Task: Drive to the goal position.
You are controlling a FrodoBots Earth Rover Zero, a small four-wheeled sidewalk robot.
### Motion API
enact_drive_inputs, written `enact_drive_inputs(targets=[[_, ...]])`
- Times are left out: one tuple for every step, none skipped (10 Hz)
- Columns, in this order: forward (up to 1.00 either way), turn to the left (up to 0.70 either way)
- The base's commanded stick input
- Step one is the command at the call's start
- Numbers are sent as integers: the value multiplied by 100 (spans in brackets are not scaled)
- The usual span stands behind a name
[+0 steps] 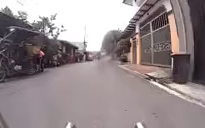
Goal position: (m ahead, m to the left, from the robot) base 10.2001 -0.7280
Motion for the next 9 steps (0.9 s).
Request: enact_drive_inputs(targets=[[70, 0], [70, 0], [70, 0], [70, 0], [70, 0], [70, 0], [70, 0], [70, 0], [70, 0]])
